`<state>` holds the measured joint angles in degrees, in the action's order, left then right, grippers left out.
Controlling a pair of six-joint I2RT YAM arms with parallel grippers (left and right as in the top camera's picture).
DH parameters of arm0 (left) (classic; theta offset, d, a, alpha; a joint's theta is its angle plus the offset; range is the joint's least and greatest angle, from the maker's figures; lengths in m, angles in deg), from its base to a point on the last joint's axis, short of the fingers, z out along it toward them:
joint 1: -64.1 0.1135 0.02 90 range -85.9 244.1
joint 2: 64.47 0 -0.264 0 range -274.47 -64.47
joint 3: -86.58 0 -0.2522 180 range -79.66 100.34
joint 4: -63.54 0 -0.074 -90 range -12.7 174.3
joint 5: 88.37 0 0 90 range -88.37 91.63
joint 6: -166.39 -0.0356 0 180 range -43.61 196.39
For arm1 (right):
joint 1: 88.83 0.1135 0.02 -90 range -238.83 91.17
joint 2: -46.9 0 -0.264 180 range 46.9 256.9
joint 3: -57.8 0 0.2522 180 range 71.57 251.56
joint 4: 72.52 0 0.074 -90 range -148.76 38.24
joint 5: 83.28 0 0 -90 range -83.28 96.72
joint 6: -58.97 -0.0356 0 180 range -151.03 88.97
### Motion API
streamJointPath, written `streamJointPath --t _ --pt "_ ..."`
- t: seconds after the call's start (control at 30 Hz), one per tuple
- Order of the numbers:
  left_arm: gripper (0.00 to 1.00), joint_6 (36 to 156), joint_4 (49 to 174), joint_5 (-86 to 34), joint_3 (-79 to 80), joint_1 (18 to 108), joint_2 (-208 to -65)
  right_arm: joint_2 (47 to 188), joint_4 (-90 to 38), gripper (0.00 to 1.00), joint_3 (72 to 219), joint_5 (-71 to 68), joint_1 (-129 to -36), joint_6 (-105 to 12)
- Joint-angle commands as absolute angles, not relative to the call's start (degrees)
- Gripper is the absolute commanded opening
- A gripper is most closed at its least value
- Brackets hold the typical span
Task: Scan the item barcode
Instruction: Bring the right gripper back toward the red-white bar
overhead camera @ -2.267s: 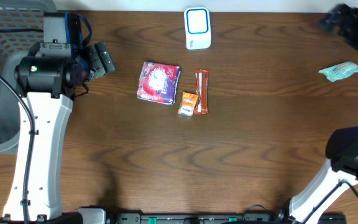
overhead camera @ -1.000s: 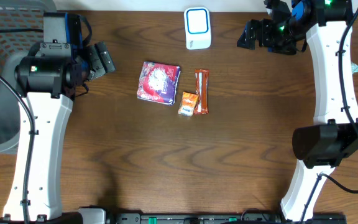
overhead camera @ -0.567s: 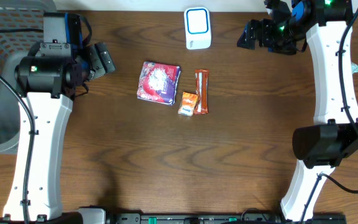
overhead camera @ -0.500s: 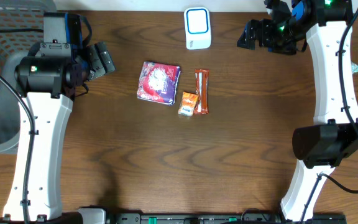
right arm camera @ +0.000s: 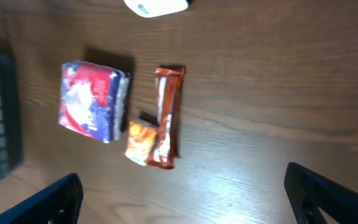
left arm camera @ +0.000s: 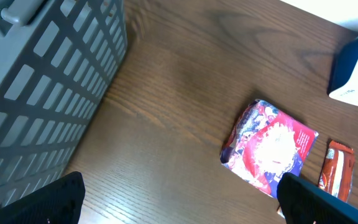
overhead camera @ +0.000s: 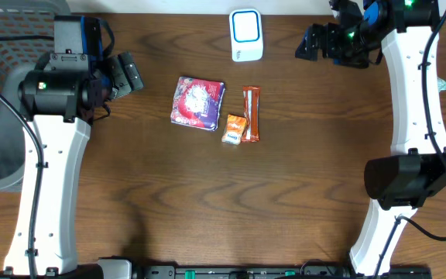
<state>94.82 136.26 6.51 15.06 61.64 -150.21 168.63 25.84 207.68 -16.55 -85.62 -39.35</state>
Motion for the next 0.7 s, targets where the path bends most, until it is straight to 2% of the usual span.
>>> streamJointPath --t 0.0,0.2,0.23,0.27,0.4,0.43,0.67 --pt "0.98 95.6 136.4 7.2 14.5 61.7 -150.5 168.7 25.7 0.99 207.5 -20.4 -85.3 -44.9" --pt "0.98 95.6 136.4 7.2 14.5 61.7 -150.5 169.1 24.8 0.97 207.5 -16.2 -83.0 -42.1" --pt "0.98 95.6 136.4 7.2 14.5 61.7 -150.5 169.3 24.6 0.95 207.5 -13.4 -82.2 -43.3" --pt "0.98 95.6 136.4 7.2 14.5 61.7 -150.5 169.5 24.4 0.99 207.5 -10.4 -81.4 -44.9" --pt "0.98 95.6 136.4 7.2 14.5 61.7 -150.5 170.3 23.6 0.99 207.5 -1.4 -78.5 -56.2" --pt "0.98 95.6 136.4 7.2 14.5 61.7 -150.5 170.3 23.2 0.94 207.5 -0.9 -77.9 -57.3" --pt "0.98 95.6 136.4 7.2 14.5 61.7 -150.5 171.9 22.5 0.91 207.3 -1.2 -74.4 -53.2"
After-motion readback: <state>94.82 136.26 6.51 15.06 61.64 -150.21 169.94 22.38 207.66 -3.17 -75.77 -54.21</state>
